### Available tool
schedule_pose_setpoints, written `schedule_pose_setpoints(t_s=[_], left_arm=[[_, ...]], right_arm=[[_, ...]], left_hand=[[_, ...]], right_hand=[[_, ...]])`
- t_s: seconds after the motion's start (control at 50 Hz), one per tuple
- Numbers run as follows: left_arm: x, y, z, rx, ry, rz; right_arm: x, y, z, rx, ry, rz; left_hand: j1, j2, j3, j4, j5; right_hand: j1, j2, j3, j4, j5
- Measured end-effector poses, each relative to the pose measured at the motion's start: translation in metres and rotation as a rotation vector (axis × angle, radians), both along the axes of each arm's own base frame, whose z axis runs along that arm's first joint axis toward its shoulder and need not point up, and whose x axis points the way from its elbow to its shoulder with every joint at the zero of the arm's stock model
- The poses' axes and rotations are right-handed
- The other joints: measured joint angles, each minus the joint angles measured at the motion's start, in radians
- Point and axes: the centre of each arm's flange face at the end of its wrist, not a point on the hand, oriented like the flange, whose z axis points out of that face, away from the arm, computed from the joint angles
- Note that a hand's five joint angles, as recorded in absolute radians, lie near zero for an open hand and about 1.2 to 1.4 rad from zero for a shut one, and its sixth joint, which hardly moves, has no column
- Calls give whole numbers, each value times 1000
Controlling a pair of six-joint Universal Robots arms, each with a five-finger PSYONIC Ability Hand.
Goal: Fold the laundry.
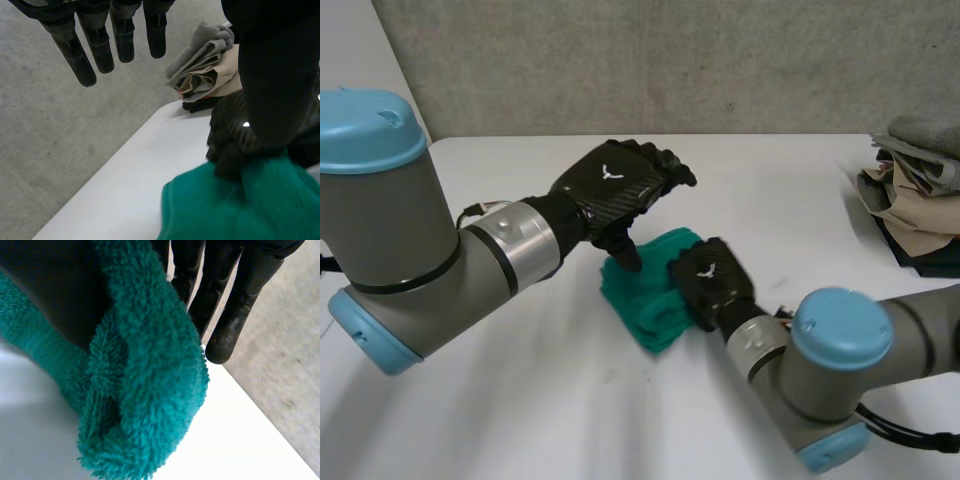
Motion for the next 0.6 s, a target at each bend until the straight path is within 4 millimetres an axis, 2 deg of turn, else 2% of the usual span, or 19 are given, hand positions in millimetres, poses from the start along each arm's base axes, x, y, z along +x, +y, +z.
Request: schedule_pose_setpoints(t_s=[0.02, 0.06, 0.08, 0.1, 0.14, 0.22, 0.24, 0.3, 0.34, 0.38, 0.4, 0.42, 0.52, 0.54, 0.58, 0.6], left_arm=[[2, -2, 3, -6, 4, 12], [5, -4, 6, -14, 8, 23], [6, -5, 7, -17, 10, 27], [6, -5, 7, -17, 10, 27], [8, -7, 11, -25, 16, 33], [8, -7, 14, -32, 25, 35], [7, -7, 16, -35, 31, 34], [6, -7, 19, -37, 41, 31], [5, -7, 21, -36, 50, 29], [5, -7, 22, -34, 55, 28], [4, -7, 22, -33, 58, 28], [4, -7, 23, -31, 60, 27], [4, -6, 23, -27, 63, 25], [3, -6, 23, -26, 63, 24], [3, -6, 23, -26, 63, 24], [4, -6, 23, -26, 63, 24]], right_arm=[[-9, -9, 5, 15, 7, -28], [-13, -13, 8, 22, 9, -40], [-23, -25, 20, 32, 11, -66], [-23, -25, 20, 32, 11, -66], [-32, -40, 38, 20, -2, -88], [-37, -57, 59, -17, -29, -102], [-37, -69, 74, -53, -64, -108], [-36, -88, 100, -108, -136, -113], [-38, -106, 128, -160, -222, -115], [-39, -111, 136, -174, -246, -115], [-48, -133, 169, -235, -350, -119], [-53, -142, 183, -263, -391, -122], [-89, -181, 235, -390, -533, -148], [-106, -196, 251, -440, -570, -164], [-118, -206, 258, -471, -586, -176], [-136, -219, 266, -508, -600, -195]], left_hand=[[0, 0, 0, 0, 0], [0, 0, 0, 0, 0], [0, 0, 0, 0, 0], [0, 0, 0, 0, 0], [0, -2, -1, -1, -1], [0, -2, -2, -2, -3], [0, -2, -2, -2, -3], [0, -2, -2, -2, -3], [0, -2, -2, -2, -3], [0, -2, -2, -2, -3], [0, -2, -2, -2, -3], [0, -2, -2, -2, -3], [0, -2, -2, -2, -3], [0, -2, -2, -2, -3], [0, -2, -2, -2, -3], [0, -2, -2, -2, -3]], right_hand=[[0, 0, 0, 0, 0], [0, 0, 0, 0, 0], [0, 0, 0, 0, 0], [0, 0, 0, 0, 0], [0, 0, 0, 0, -1], [0, 0, 0, 0, 0], [8, 0, 0, 0, 0], [8, 0, 0, 0, 0], [8, 0, 0, 0, 0], [8, 0, 0, 0, 0], [8, 0, 7, 0, 0], [8, 0, 7, 0, 0], [8, 0, 7, 0, 0], [8, 0, 7, 0, 3], [8, 0, 7, 0, 9], [8, 0, 7, 0, 9]])
